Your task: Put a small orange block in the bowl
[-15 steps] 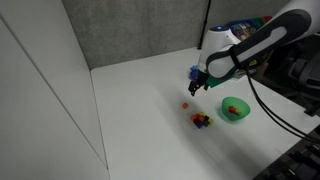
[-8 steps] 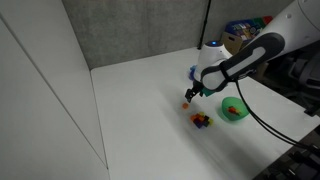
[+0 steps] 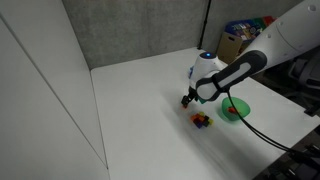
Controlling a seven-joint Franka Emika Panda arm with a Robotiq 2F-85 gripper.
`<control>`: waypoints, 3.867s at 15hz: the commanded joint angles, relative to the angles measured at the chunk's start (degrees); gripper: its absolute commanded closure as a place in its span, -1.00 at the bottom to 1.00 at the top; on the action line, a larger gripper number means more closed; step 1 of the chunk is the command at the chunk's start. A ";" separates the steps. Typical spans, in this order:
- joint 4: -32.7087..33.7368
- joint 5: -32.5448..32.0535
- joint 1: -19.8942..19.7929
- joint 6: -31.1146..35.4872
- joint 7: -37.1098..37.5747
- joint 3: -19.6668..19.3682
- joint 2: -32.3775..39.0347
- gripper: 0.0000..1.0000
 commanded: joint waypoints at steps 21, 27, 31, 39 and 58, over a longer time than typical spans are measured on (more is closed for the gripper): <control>7.63 -0.01 1.57 0.56 -3.10 -3.60 4.05 0.78; 3.15 -0.08 -0.03 -5.37 -3.45 -3.87 -3.49 0.79; -2.93 -0.36 -1.20 -7.36 -2.98 -4.54 -8.82 0.79; -19.08 -1.15 -3.43 -7.40 -2.27 -7.02 -20.63 0.79; -33.15 -4.35 -5.94 -5.03 -1.60 -10.61 -26.32 -0.72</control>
